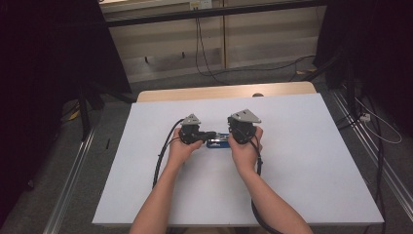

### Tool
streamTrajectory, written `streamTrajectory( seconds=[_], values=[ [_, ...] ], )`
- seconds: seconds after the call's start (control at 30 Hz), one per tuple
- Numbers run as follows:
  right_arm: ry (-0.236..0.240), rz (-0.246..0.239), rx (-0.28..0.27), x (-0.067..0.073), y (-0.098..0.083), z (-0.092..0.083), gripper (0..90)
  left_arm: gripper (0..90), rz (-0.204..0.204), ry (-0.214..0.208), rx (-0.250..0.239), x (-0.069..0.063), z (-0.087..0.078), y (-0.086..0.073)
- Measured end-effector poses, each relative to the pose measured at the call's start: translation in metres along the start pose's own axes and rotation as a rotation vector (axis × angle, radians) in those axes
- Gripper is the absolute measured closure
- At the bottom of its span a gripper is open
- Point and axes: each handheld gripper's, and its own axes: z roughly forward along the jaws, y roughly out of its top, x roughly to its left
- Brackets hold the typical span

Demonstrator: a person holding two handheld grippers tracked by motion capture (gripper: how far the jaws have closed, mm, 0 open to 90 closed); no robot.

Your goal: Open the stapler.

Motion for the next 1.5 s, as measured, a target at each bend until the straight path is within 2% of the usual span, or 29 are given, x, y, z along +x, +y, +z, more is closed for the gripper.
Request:
streamTrajectory(
  seconds=[0.13, 0.2, 0.27, 0.43, 0.63, 0.73, 0.9, 0.97, 1.23, 1.33, 1.4, 1.47, 1.5],
  values=[
    [-0.004, -0.02, 0.007, -0.002, -0.001, -0.002, 90.0, 90.0, 0.004, 0.0, 0.002, 0.0, 0.0, 0.0],
    [-0.022, -0.006, 0.012, -0.012, -0.003, -0.005, 90.0, 90.0, 0.004, -0.004, 0.0, 0.001, 0.0, 0.0],
    [-0.018, -0.004, 0.009, -0.018, -0.005, -0.007, 90.0, 90.0, 0.002, -0.007, -0.004, 0.001, 0.0, 0.0],
    [-0.016, -0.029, 0.017, -0.02, -0.007, -0.009, 90.0, 90.0, 0.004, -0.006, 0.0, 0.001, 0.0, 0.0],
    [-0.034, -0.001, 0.038, -0.033, -0.015, -0.01, 90.0, 90.0, 0.008, -0.004, 0.001, 0.0, 0.0, 0.0],
    [-0.047, 0.019, 0.055, -0.044, -0.023, -0.012, 90.0, 90.0, 0.01, -0.001, 0.001, 0.0, 0.0, 0.0],
    [-0.057, 0.021, 0.075, -0.052, -0.031, -0.011, 90.0, 90.0, 0.005, -0.006, 0.001, 0.001, 0.0, 0.0],
    [-0.058, 0.021, 0.099, -0.055, -0.036, -0.01, 90.0, 90.0, 0.004, -0.004, 0.0, 0.0, 0.0, 0.0],
    [-0.038, 0.018, 0.111, -0.063, -0.041, -0.011, 90.0, 90.0, 0.016, 0.012, 0.006, -0.002, 0.0, 0.001],
    [-0.026, 0.007, 0.114, -0.063, -0.04, -0.012, 90.0, 90.0, 0.017, 0.008, 0.005, -0.001, 0.0, 0.001],
    [-0.007, -0.011, 0.113, -0.064, -0.039, -0.014, 90.0, 88.8, 0.033, 0.011, -0.024, -0.003, -0.003, 0.005],
    [0.005, -0.022, 0.116, -0.064, -0.039, -0.015, 90.0, 86.9, 0.043, 0.018, -0.01, -0.004, -0.003, 0.007],
    [0.01, -0.026, 0.117, -0.064, -0.039, -0.016, 90.0, 84.6, 0.016, 0.002, -0.013, -0.004, -0.004, 0.007]
  ],
)
